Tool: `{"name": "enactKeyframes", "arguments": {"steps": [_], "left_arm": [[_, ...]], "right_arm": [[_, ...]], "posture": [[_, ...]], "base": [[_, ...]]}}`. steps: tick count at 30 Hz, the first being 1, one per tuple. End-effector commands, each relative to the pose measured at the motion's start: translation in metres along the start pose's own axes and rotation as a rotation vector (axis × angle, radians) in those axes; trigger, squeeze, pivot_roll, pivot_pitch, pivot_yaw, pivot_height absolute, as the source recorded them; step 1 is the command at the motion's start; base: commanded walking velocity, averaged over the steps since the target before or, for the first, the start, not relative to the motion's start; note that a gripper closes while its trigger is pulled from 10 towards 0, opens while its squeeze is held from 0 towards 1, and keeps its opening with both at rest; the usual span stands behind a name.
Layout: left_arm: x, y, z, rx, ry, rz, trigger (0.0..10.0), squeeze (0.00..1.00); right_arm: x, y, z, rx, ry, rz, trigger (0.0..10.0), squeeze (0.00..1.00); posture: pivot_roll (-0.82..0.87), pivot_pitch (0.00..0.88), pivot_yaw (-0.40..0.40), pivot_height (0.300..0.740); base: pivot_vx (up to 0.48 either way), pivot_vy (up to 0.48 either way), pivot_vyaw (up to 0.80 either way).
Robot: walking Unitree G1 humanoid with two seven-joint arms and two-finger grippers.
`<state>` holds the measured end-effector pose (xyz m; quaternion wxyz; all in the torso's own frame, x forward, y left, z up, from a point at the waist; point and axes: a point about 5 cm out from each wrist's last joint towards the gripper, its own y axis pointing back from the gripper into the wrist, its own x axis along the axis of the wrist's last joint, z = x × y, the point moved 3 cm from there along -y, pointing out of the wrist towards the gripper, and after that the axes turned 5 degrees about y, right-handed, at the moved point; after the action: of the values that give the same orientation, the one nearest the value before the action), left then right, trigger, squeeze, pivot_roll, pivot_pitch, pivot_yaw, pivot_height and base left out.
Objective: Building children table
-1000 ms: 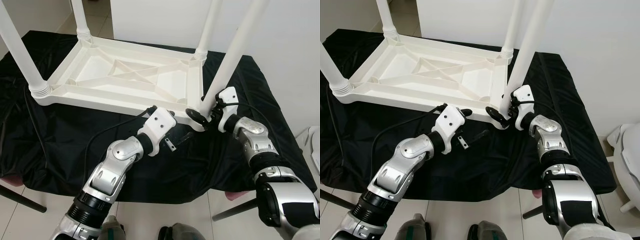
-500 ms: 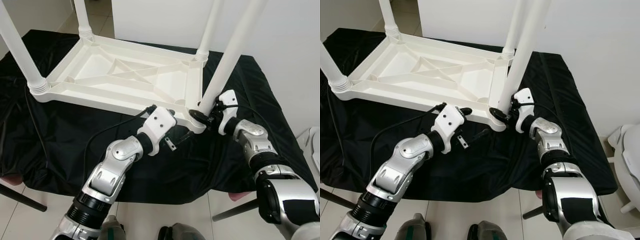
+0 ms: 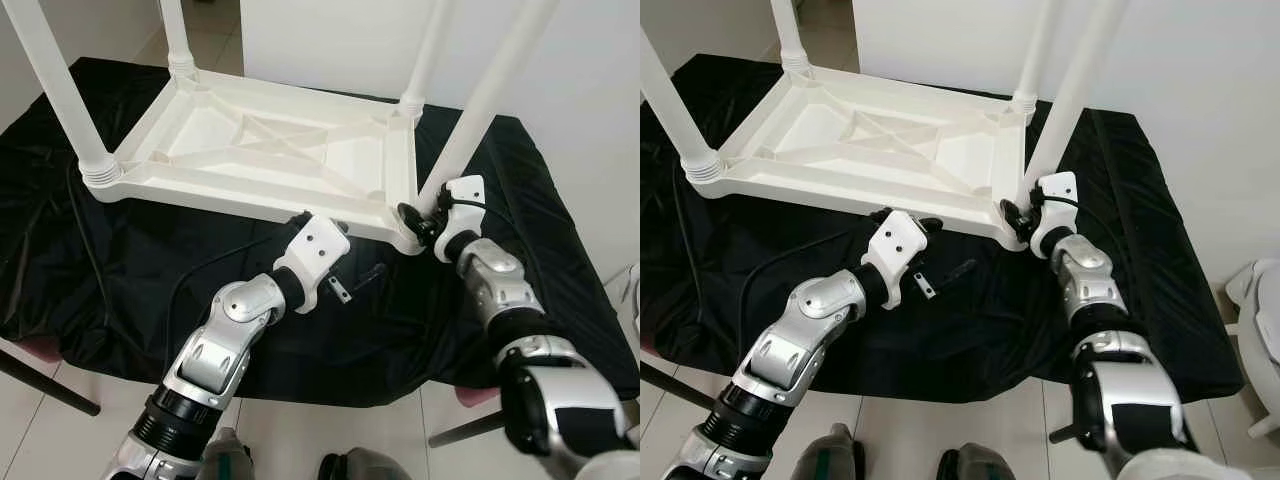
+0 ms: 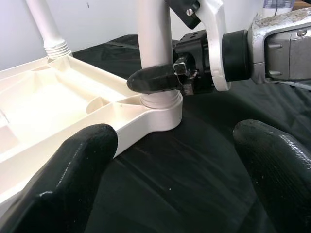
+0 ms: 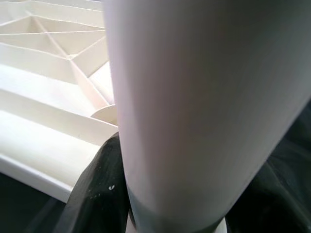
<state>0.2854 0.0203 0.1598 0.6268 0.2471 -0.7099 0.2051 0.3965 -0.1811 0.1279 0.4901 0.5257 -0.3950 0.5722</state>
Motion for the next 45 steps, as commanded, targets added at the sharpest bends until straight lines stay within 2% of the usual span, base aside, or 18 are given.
{"name": "enactKeyframes", "arguments": {"steps": [1,2,5,7,8,10,12,19,20,21,22,24,25,31,38,39,40,45], "left_arm": [[0.0,0.0,-0.001,0.021,0.0,-0.002,10.0,0.0],[0.0,0.0,0.0,0.02,0.001,-0.002,10.0,0.0],[0.0,0.0,0.0,0.019,0.001,-0.002,10.0,0.0],[0.0,-0.001,0.001,0.014,0.002,-0.003,10.0,0.0],[0.0,-0.001,0.001,0.014,0.002,-0.003,10.0,0.0],[0.0,-0.001,0.001,0.013,0.003,-0.002,10.0,0.0],[0.0,-0.002,0.001,0.014,0.003,-0.002,10.0,0.0],[0.0,-0.001,0.003,0.014,0.004,-0.002,10.0,0.0],[0.0,-0.001,0.002,0.018,0.005,-0.001,10.0,0.0],[0.0,-0.001,0.002,0.018,0.005,-0.001,10.0,0.0],[0.0,-0.001,0.001,0.022,0.006,-0.001,10.0,0.0],[0.0,-0.001,0.001,0.024,0.007,-0.001,10.0,0.0],[0.0,-0.001,0.001,0.027,0.008,-0.001,10.0,0.0],[-0.001,0.0,0.001,0.029,0.009,-0.003,10.0,0.0],[-0.002,0.0,0.001,0.031,0.006,-0.007,10.0,0.0],[-0.003,0.0,0.001,0.035,0.006,-0.008,10.0,0.0],[-0.003,0.0,-0.001,0.043,0.008,-0.008,10.0,0.0],[-0.003,0.0,-0.008,0.085,0.01,-0.017,10.0,0.0]], "right_arm": [[0.002,0.003,0.011,-0.129,0.013,-0.003,0.0,0.0],[0.002,0.007,0.008,-0.221,0.007,-0.002,0.0,0.0],[0.001,0.011,0.002,-0.288,0.003,-0.002,0.0,0.0],[0.0,0.02,-0.014,-0.406,-0.012,-0.002,0.0,0.0],[0.0,0.02,-0.014,-0.406,-0.012,-0.002,0.0,0.0],[0.003,0.023,-0.044,-0.381,-0.047,-0.001,0.0,0.0],[0.004,0.022,-0.054,-0.352,-0.048,0.002,0.0,0.0],[0.007,0.024,-0.038,-0.395,-0.038,-0.009,0.0,0.0],[0.008,0.024,-0.037,-0.402,-0.027,-0.01,2.8,0.0],[0.008,0.024,-0.037,-0.402,-0.027,-0.01,2.8,0.0],[0.009,0.025,-0.036,-0.414,-0.002,-0.009,10.0,0.0],[0.011,0.025,-0.036,-0.4,-0.021,0.009,10.0,0.0],[0.014,0.028,-0.033,-0.407,-0.035,0.032,10.0,1.0],[0.018,0.036,-0.024,-0.422,-0.049,0.071,10.0,1.0],[0.019,0.048,-0.025,-0.39,-0.064,0.111,10.0,1.0],[0.016,0.051,-0.025,-0.387,-0.051,0.101,10.0,0.07],[0.012,0.055,-0.024,-0.391,-0.047,0.083,10.0,0.0],[0.0,0.068,-0.023,-0.394,-0.038,0.046,10.0,0.0]], "posture": [[0.01,0.0,-0.081,0.74],[0.01,0.0,-0.08,0.74],[0.01,0.0,-0.08,0.74],[0.01,0.0,-0.079,0.74],[0.01,0.0,-0.079,0.74],[0.01,0.0,-0.081,0.74],[0.01,0.0,-0.081,0.74],[0.01,0.0,-0.087,0.74],[0.01,0.0,-0.089,0.74],[0.01,0.0,-0.089,0.74],[0.01,0.0,-0.089,0.74],[0.01,0.0,-0.093,0.74],[0.01,0.0,-0.092,0.74],[0.01,0.0,-0.093,0.74],[0.01,0.0,-0.086,0.74],[0.01,0.0,-0.083,0.74],[0.0,0.0,-0.083,0.74],[0.0,0.0,-0.078,0.74]], "base": [[0.0,0.0,0.0],[0.0,0.0,0.0],[0.0,0.0,0.0],[0.0,0.0,0.0],[0.0,0.0,0.0],[0.0,0.0,0.0],[0.0,0.0,0.0],[0.0,0.0,0.0],[0.0,0.0,0.0],[0.0,0.0,0.0],[0.0,0.0,0.0],[0.0,0.0,0.0],[0.0,0.0,0.0],[0.0,0.0,0.0],[0.0,0.0,0.0],[0.0,0.0,0.0],[0.0,0.0,0.0],[0.0,0.0,0.0]]}}
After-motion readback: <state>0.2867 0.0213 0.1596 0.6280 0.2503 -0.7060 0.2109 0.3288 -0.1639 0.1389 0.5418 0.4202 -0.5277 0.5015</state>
